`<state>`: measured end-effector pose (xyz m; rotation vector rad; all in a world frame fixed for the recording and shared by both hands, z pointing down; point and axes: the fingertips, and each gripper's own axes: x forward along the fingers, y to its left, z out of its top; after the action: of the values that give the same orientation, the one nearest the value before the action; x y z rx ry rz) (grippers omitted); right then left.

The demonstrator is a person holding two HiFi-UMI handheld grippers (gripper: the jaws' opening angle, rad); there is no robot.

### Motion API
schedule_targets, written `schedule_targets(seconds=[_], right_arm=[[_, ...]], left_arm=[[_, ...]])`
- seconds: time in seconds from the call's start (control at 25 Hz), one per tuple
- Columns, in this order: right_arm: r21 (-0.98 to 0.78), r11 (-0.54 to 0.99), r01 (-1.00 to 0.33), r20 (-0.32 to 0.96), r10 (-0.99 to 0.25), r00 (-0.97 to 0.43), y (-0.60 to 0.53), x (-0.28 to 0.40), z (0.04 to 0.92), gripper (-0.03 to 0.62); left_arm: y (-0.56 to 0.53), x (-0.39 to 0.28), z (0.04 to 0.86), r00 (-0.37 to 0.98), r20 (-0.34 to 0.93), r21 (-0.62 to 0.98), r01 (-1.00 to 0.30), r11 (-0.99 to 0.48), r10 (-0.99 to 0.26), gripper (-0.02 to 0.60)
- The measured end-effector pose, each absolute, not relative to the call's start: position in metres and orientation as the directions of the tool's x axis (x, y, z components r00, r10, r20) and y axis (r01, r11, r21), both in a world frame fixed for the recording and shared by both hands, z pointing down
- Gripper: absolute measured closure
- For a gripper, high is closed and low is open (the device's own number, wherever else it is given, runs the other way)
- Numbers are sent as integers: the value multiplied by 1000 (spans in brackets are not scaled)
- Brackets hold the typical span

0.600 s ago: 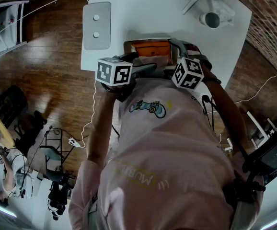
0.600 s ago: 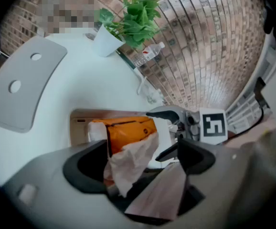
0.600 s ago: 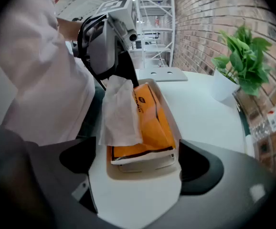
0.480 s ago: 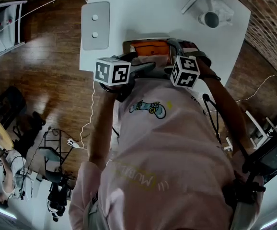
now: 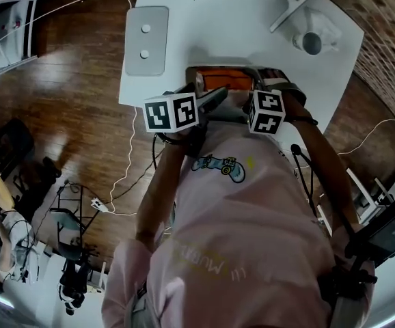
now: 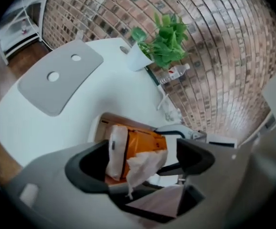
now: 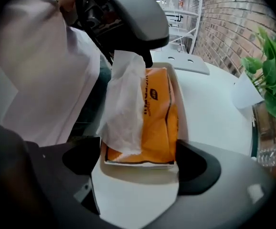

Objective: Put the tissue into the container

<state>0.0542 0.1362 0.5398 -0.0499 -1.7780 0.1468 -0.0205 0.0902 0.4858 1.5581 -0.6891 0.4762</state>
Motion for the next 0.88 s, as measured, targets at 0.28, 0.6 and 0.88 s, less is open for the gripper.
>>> schedule_targets(seconds=[0.28, 0.6, 0.88], right_arm=[[-135, 990, -51, 974, 123, -188, 137, 52, 540, 105], [-179, 974, -141, 968, 149, -201, 132, 45, 539, 105], [-194, 970, -145, 974, 173, -144, 131, 48, 545, 104]], left_arm=[[101, -7, 500, 619, 784, 613, -783, -105, -40, 121], [90, -7, 521, 610, 791, 610, -792, -3, -50, 139], [89, -9, 528, 585, 808, 586, -810, 2, -64, 246]])
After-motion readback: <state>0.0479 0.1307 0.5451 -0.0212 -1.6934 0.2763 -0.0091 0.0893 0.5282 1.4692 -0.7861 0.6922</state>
